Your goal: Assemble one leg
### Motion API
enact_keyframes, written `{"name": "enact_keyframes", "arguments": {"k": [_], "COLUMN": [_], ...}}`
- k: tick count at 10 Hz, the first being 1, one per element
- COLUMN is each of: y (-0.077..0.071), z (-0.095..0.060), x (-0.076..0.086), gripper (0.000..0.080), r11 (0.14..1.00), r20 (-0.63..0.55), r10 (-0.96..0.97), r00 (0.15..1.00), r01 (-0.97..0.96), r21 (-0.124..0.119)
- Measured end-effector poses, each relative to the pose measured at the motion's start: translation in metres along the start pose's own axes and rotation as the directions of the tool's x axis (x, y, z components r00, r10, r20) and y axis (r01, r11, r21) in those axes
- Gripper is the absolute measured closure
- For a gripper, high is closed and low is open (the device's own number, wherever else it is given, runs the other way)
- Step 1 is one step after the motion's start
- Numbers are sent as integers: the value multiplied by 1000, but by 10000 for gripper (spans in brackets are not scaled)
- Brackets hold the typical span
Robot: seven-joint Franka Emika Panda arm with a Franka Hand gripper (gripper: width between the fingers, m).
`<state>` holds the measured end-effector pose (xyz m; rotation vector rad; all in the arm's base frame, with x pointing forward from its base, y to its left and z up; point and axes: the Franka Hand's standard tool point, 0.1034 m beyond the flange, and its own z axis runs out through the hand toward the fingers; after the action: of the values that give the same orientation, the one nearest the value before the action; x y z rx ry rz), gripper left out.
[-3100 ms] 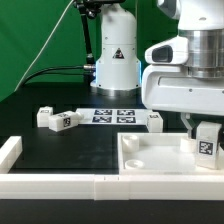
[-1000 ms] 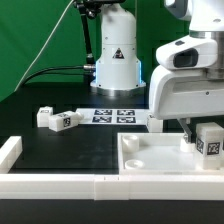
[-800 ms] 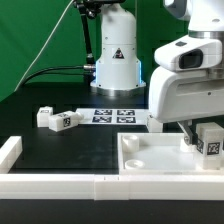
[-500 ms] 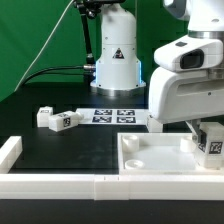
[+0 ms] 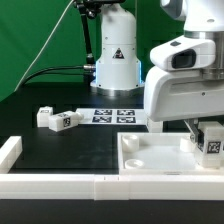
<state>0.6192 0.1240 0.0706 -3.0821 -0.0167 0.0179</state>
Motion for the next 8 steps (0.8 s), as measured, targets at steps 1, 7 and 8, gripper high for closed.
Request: {"name": "enact_keyframes", "arguments": {"k": [1, 7, 8], "y": [0, -2, -2], "z": [0, 3, 3], "x": [0, -2, -2], "gripper": [503, 502, 502], "r11": [992, 661, 613], "r20": [0, 18, 23], "r10": [126, 750, 790], "r00": [992, 661, 613], "r01": [-126, -750, -790], "r21": [-1, 7, 9]}}
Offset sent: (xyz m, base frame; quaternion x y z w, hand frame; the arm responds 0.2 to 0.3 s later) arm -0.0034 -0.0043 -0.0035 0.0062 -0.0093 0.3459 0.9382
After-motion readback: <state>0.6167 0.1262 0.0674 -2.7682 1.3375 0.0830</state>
